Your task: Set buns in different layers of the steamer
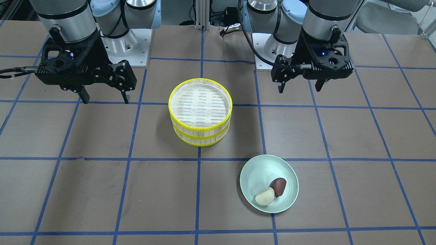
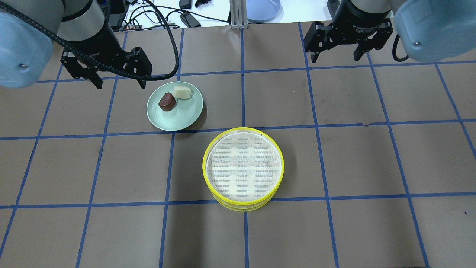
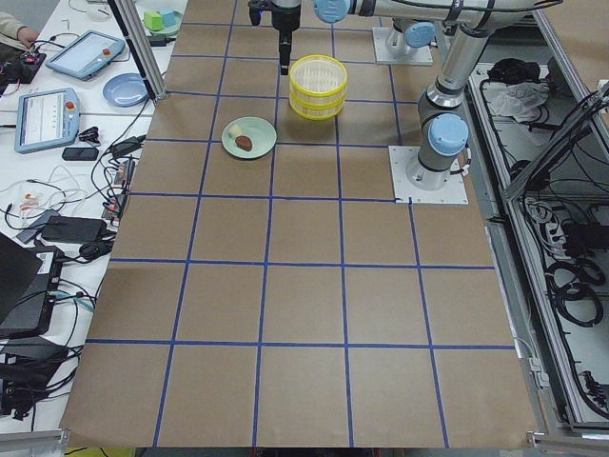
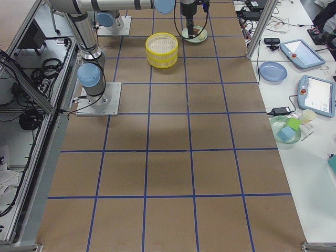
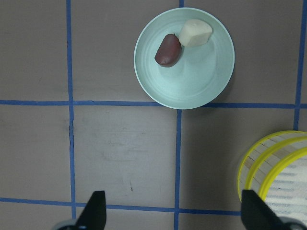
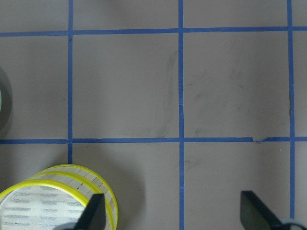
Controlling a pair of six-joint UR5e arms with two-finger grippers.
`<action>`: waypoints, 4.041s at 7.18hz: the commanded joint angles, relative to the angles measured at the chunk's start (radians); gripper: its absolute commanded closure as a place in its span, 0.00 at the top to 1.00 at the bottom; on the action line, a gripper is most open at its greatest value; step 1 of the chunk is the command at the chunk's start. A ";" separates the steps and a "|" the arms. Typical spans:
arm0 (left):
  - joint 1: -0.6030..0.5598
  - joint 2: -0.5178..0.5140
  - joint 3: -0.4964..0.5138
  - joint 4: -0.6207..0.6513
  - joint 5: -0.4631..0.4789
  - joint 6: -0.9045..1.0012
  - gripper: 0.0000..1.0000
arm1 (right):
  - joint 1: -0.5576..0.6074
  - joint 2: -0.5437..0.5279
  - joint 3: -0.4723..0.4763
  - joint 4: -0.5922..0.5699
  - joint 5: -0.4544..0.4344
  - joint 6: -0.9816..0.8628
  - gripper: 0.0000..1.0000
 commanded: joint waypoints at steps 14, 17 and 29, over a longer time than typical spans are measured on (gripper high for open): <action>0.008 -0.543 -0.031 0.793 -0.162 0.493 1.00 | 0.186 0.059 0.238 -0.033 0.015 0.187 1.00; 0.008 -0.569 -0.092 0.787 -0.154 0.499 1.00 | 0.252 0.166 0.284 -0.039 0.015 0.247 0.94; 0.038 -0.439 -0.059 0.743 -0.145 0.335 0.00 | 0.027 0.157 0.026 0.131 -0.006 0.081 0.00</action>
